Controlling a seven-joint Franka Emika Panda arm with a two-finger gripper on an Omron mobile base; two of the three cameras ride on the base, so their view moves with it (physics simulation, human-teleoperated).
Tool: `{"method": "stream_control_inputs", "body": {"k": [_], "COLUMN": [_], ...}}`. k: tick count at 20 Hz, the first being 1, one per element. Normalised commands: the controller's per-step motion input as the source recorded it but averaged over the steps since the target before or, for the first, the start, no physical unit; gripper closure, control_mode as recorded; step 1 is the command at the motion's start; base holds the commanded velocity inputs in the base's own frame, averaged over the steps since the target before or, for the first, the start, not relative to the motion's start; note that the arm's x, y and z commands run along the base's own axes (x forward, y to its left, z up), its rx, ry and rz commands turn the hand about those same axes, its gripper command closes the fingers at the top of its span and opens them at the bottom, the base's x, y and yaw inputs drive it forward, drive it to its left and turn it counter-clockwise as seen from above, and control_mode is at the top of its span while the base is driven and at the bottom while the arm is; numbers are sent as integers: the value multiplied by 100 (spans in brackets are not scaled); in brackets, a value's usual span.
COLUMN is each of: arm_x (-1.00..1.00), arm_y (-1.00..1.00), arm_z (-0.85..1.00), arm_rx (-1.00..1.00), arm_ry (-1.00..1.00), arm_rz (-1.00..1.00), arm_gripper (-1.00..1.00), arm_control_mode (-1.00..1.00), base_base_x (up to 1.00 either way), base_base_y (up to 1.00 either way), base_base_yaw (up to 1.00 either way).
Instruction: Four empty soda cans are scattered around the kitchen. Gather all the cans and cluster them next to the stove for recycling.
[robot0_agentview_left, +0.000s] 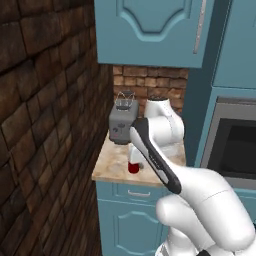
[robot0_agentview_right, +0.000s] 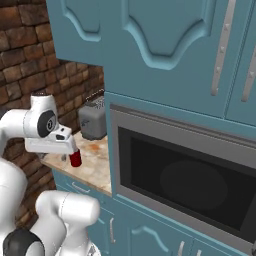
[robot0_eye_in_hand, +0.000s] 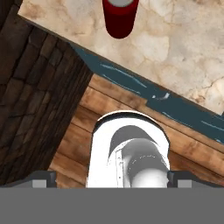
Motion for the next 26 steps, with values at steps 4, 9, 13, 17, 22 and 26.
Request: {"method": "stream_control_inputs", "body": {"k": [4,9,13,17,22,26], "arm_x": [79,78,90,79,63,50], "arm_y": [0,0,7,11,21,25], "arm_z": [-12,-34,-35,-34,-37,-31], "arm_rx": [-3,0,2,1,0,0], "arm_ry": [0,2,7,4,1,0], "arm_rz": [-6,-6,0,0,-1,-5], "arm_gripper": [-100,-100,-100,-100,-100,-100], "arm_control_mode": [-100,-100,-100,-100,-100,-100], "base_base_x": [0,0,0,0,0,0], "base_base_y": [0,0,0,0,0,0], "base_base_yaw": [0,0,0,0,0,0]}}
